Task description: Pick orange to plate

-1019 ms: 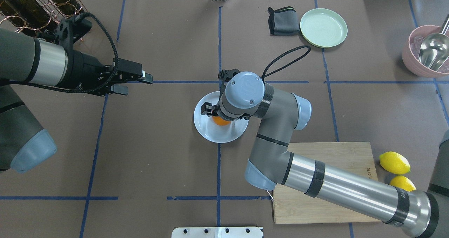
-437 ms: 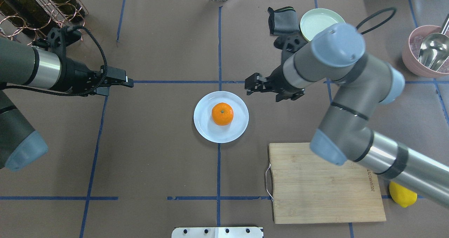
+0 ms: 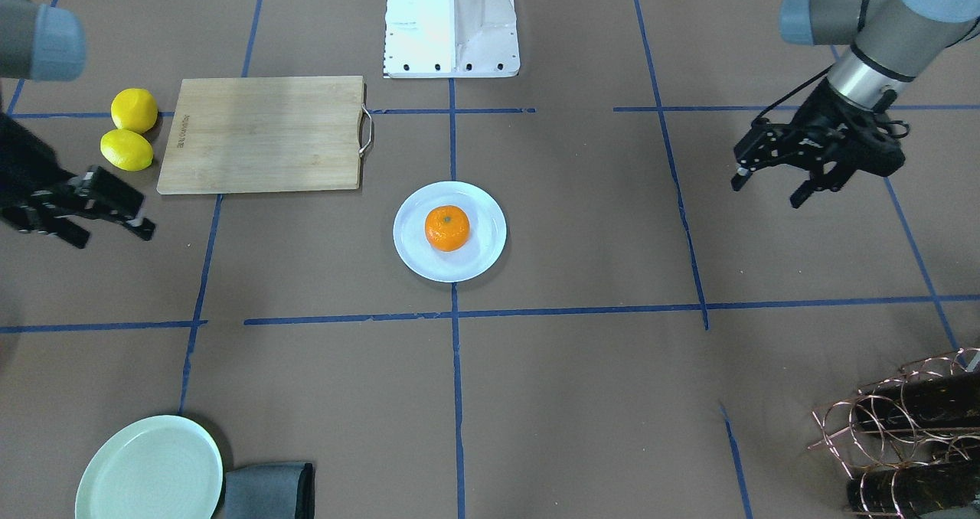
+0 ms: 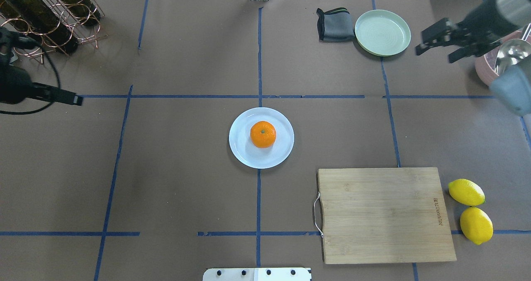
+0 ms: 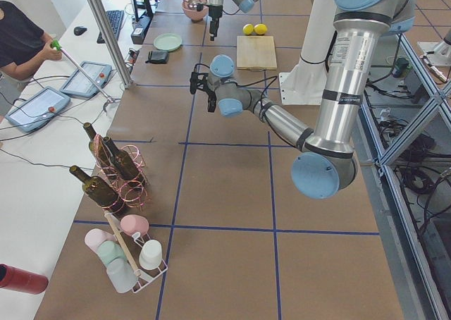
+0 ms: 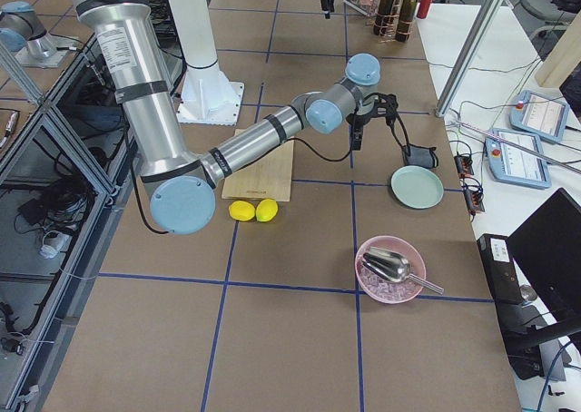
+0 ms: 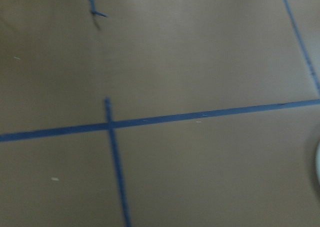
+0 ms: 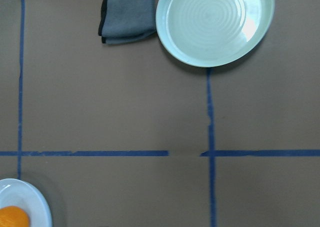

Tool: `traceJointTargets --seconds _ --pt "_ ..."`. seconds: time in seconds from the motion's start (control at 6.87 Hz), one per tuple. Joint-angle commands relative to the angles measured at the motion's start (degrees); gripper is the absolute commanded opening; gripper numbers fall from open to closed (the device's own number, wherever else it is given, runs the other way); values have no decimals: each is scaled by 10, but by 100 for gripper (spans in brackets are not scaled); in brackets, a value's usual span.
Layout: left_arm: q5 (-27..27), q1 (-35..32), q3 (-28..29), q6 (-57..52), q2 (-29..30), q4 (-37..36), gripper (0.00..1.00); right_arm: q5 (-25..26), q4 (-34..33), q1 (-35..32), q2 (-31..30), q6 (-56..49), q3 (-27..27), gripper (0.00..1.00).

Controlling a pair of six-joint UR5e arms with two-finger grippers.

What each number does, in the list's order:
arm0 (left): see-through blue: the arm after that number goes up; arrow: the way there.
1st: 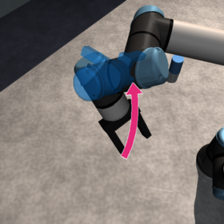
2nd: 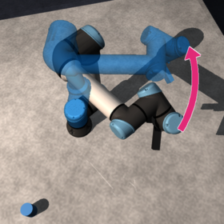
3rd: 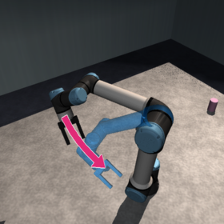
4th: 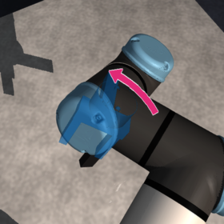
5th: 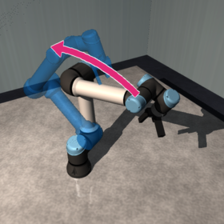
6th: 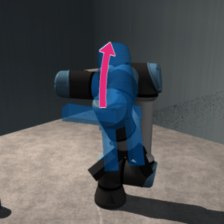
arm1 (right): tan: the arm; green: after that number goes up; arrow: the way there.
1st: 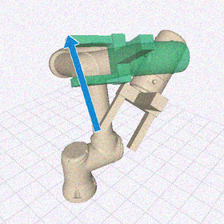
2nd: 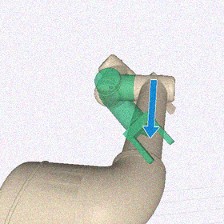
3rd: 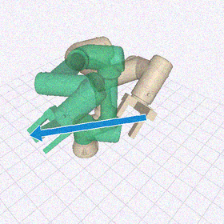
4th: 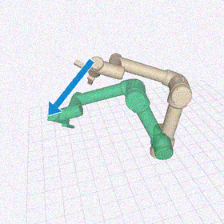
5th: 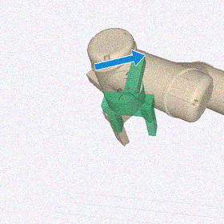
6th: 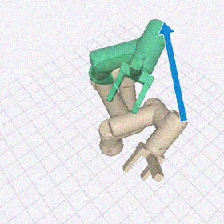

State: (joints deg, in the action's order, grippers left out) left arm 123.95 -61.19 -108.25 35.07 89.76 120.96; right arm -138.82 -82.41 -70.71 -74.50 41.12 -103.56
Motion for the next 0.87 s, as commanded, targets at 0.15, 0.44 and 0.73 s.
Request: traceJointTargets --seconds 0.15,0.44,0.73 --pt "103 -280 29 -436 -23 -243 100 59 -167 -162 -89 -448 22 100" --pt "140 -318 28 -480 -29 -368 100 102 -239 -181 -129 -624 43 100" --pt "157 -313 24 -460 -47 -366 100 99 -238 -182 -147 -617 37 100"
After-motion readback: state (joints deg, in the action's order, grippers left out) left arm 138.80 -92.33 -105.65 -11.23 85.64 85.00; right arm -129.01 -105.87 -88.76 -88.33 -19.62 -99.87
